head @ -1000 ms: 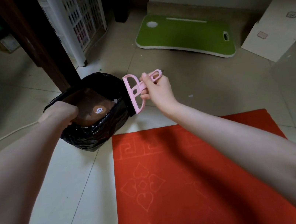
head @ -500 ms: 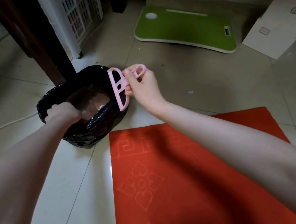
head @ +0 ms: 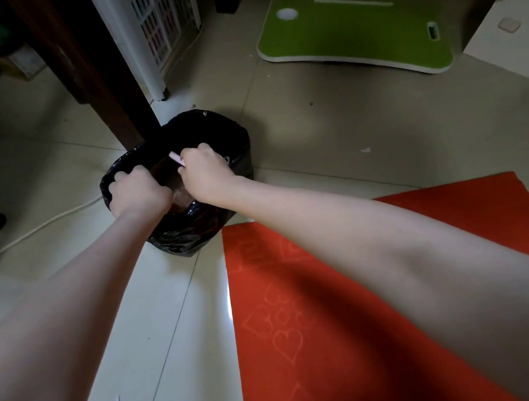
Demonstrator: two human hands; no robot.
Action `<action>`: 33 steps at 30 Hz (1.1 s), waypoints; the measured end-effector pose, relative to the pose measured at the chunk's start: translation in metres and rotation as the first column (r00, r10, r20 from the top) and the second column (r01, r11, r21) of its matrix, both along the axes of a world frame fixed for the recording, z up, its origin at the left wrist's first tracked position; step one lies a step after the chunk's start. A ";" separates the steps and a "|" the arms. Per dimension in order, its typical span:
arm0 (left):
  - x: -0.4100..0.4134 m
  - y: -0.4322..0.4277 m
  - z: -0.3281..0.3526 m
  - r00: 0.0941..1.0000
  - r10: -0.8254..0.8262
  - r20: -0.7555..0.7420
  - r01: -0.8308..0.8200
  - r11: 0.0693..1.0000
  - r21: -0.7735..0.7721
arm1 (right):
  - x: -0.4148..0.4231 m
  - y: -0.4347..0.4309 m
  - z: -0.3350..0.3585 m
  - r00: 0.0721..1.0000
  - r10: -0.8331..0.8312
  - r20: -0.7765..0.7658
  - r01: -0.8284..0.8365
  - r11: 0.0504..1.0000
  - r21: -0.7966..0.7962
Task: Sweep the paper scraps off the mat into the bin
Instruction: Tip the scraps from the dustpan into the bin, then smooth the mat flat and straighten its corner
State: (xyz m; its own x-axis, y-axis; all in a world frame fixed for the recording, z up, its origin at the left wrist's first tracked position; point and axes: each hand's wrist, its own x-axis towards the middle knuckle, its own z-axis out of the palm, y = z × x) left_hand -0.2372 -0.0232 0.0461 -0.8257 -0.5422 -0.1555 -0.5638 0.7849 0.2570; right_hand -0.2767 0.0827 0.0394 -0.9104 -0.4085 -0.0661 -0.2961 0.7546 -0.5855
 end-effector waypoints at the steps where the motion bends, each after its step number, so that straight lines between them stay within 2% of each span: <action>1: 0.002 0.001 0.000 1.000 -0.007 -0.005 0.007 1.000 0.003 | 0.001 -0.003 0.000 0.999 0.017 0.038 -0.017 1.000 0.001; 5: 0.008 0.001 -0.002 0.999 -0.033 -0.009 0.033 0.999 0.008 | 0.006 -0.001 0.005 0.992 0.022 0.122 -0.006 0.992 -0.129; 8: 0.014 0.007 0.000 0.999 -0.018 -0.032 0.017 1.000 -0.001 | 0.009 0.025 0.007 0.996 -0.028 0.087 0.046 0.974 -0.221; 10: 0.018 0.015 0.003 0.997 -0.014 -0.072 0.011 0.999 -0.034 | 0.009 0.049 -0.001 0.997 -0.047 0.068 0.061 0.975 -0.213; 14: 0.029 0.048 0.000 0.972 -0.152 -0.180 0.131 0.984 -0.122 | 0.019 0.103 -0.022 0.990 -0.095 0.105 0.109 0.984 -0.143; 15: 0.032 0.057 -0.003 0.968 -0.199 -0.152 0.175 0.972 -0.158 | 0.023 0.115 -0.028 0.989 -0.082 0.120 0.094 0.991 -0.097; 17: 0.036 0.066 -0.010 0.966 -0.257 0.017 0.250 0.922 -0.296 | 0.035 0.134 -0.036 0.986 0.025 0.165 -0.033 0.998 0.044; 19: 0.039 0.069 -0.015 0.960 -0.215 0.178 0.267 0.890 -0.370 | 0.050 0.158 -0.043 0.957 0.175 0.231 -0.216 0.962 0.165; 22: 0.039 0.068 -0.026 0.947 -0.183 0.263 0.263 0.913 -0.312 | 0.066 0.197 -0.050 0.921 0.264 0.288 -0.337 0.909 0.245; 28: 0.045 0.089 -0.037 0.962 -0.149 0.231 0.215 0.930 -0.298 | 0.078 0.248 -0.075 0.925 0.217 0.312 -0.330 0.866 0.376; 33: 0.046 0.108 -0.039 0.960 -0.125 0.250 0.208 0.916 -0.342 | 0.106 0.265 -0.104 0.869 0.330 0.369 -0.476 0.762 0.440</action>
State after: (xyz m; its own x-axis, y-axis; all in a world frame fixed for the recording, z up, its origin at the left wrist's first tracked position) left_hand -0.1916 0.0845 0.0069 -0.8767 -0.4529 -0.1620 -0.4256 0.8874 -0.1772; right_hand -0.1704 0.3476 -0.0647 -0.5880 -0.5744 -0.5695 -0.5366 0.8038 -0.2568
